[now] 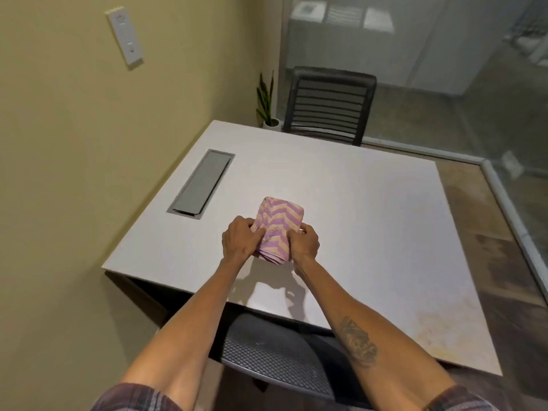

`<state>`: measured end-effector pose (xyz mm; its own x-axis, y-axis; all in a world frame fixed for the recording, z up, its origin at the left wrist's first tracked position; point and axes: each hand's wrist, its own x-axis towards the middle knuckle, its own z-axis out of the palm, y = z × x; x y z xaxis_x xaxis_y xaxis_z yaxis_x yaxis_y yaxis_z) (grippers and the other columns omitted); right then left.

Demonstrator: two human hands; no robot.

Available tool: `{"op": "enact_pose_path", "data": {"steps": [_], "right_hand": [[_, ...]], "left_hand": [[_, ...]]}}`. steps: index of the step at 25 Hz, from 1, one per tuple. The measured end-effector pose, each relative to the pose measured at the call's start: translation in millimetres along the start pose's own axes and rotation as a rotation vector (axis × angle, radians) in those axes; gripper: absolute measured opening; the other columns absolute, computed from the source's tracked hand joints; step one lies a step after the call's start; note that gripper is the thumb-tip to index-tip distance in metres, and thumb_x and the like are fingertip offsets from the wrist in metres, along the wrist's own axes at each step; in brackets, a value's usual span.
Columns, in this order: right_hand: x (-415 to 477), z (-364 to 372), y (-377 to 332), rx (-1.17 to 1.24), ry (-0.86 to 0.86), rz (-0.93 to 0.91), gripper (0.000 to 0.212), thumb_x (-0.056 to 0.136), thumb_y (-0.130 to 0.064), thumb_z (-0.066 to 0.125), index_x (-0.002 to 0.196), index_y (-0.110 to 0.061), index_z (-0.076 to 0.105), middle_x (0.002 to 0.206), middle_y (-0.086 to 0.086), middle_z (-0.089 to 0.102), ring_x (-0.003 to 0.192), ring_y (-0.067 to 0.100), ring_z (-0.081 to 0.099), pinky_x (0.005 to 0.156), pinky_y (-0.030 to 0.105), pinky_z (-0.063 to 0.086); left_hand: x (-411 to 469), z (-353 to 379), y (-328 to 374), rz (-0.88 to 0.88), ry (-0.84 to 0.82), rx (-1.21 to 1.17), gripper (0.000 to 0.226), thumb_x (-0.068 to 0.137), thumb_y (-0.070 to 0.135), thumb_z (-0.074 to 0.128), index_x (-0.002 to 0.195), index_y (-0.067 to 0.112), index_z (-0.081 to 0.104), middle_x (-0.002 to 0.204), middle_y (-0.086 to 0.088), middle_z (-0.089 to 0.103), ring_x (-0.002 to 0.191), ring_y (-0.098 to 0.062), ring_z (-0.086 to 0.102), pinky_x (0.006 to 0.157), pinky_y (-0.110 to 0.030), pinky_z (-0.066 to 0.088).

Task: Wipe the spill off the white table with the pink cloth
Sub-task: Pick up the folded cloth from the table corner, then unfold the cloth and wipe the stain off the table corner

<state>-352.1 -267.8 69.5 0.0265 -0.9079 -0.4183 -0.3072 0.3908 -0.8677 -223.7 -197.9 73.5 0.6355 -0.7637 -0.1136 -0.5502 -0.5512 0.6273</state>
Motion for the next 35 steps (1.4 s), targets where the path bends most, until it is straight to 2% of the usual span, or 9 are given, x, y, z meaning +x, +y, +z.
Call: {"op": "enact_pose_path", "data": {"steps": [3, 6, 11, 18, 21, 26, 29, 32, 35], "right_hand": [[5, -78, 7, 0.030, 0.080, 0.001, 0.035, 0.090, -0.017, 0.060, 0.125, -0.015, 0.064, 0.121, 0.007, 0.068, 0.103, 0.028, 0.067, 0.090, 0.043, 0.059], [6, -157, 18, 0.046, 0.145, 0.005, 0.034, 0.093, -0.018, 0.059, 0.127, -0.015, 0.063, 0.123, 0.009, 0.067, 0.105, 0.030, 0.066, 0.092, 0.047, 0.059], [6, -282, 52, 0.030, 0.257, 0.025, 0.034, 0.096, -0.019, 0.058, 0.129, -0.013, 0.061, 0.125, 0.012, 0.065, 0.108, 0.033, 0.064, 0.094, 0.047, 0.057], [-6, -422, 107, 0.061, 0.351, 0.081, 0.037, 0.093, -0.017, 0.060, 0.129, -0.011, 0.061, 0.124, 0.014, 0.066, 0.109, 0.034, 0.063, 0.093, 0.045, 0.056], [-11, -467, 132, 0.143, 0.394, 0.137, 0.045, 0.090, -0.013, 0.062, 0.134, -0.011, 0.052, 0.122, 0.015, 0.064, 0.106, 0.034, 0.064, 0.088, 0.044, 0.056], [-16, -523, 164, 0.276, 0.429, 0.198, 0.023, 0.090, -0.014, 0.061, 0.108, -0.011, 0.047, 0.098, 0.011, 0.058, 0.086, 0.026, 0.056, 0.061, 0.031, 0.041], [-14, -546, 180, 0.328, 0.368, 0.204, 0.012, 0.096, -0.017, 0.055, 0.103, -0.007, 0.055, 0.095, 0.014, 0.062, 0.083, 0.024, 0.055, 0.066, 0.032, 0.043], [-14, -565, 188, 0.219, 0.453, 0.128, 0.027, 0.100, -0.031, 0.051, 0.103, -0.008, 0.066, 0.101, 0.014, 0.068, 0.088, 0.027, 0.063, 0.078, 0.037, 0.051], [-13, -579, 188, 0.337, 0.393, 0.020, 0.028, 0.102, -0.038, 0.049, 0.095, -0.026, 0.073, 0.102, 0.009, 0.073, 0.095, 0.026, 0.070, 0.084, 0.042, 0.059]], "left_hand": [[-33, 35, 63, 0.071, -0.036, 0.002, 0.032, 0.086, 0.042, 0.064, 0.087, 0.012, 0.075, 0.082, -0.008, 0.069, 0.083, -0.035, 0.066, 0.071, -0.036, 0.049], [-68, 73, 120, 0.135, -0.074, -0.016, 0.031, 0.086, 0.042, 0.065, 0.085, 0.013, 0.076, 0.077, -0.009, 0.072, 0.079, -0.035, 0.067, 0.068, -0.033, 0.045], [-135, 143, 204, 0.263, -0.146, 0.010, 0.038, 0.090, 0.047, 0.063, 0.097, 0.014, 0.078, 0.090, -0.009, 0.075, 0.087, -0.034, 0.069, 0.082, -0.042, 0.054], [-230, 230, 283, 0.382, -0.175, 0.052, 0.047, 0.095, 0.054, 0.059, 0.115, 0.015, 0.075, 0.113, -0.007, 0.071, 0.102, -0.030, 0.069, 0.089, -0.040, 0.048], [-266, 262, 306, 0.442, -0.189, 0.026, 0.044, 0.094, 0.050, 0.060, 0.119, 0.016, 0.073, 0.117, -0.006, 0.067, 0.104, -0.028, 0.067, 0.088, -0.037, 0.049], [-309, 305, 341, 0.561, -0.216, -0.004, 0.043, 0.096, 0.048, 0.060, 0.124, 0.018, 0.071, 0.118, -0.004, 0.066, 0.103, -0.024, 0.066, 0.079, -0.026, 0.043], [-328, 325, 362, 0.636, -0.228, 0.011, 0.043, 0.096, 0.049, 0.059, 0.125, 0.021, 0.072, 0.109, -0.005, 0.068, 0.094, -0.026, 0.068, 0.077, -0.029, 0.047], [-342, 341, 379, 0.711, -0.219, 0.077, 0.040, 0.098, 0.048, 0.056, 0.126, 0.024, 0.071, 0.106, -0.004, 0.068, 0.091, -0.026, 0.067, 0.080, -0.035, 0.048], [-350, 355, 392, 0.765, -0.199, 0.175, 0.039, 0.100, 0.049, 0.048, 0.124, 0.028, 0.071, 0.110, -0.002, 0.067, 0.096, -0.025, 0.065, 0.084, -0.038, 0.044]]}}
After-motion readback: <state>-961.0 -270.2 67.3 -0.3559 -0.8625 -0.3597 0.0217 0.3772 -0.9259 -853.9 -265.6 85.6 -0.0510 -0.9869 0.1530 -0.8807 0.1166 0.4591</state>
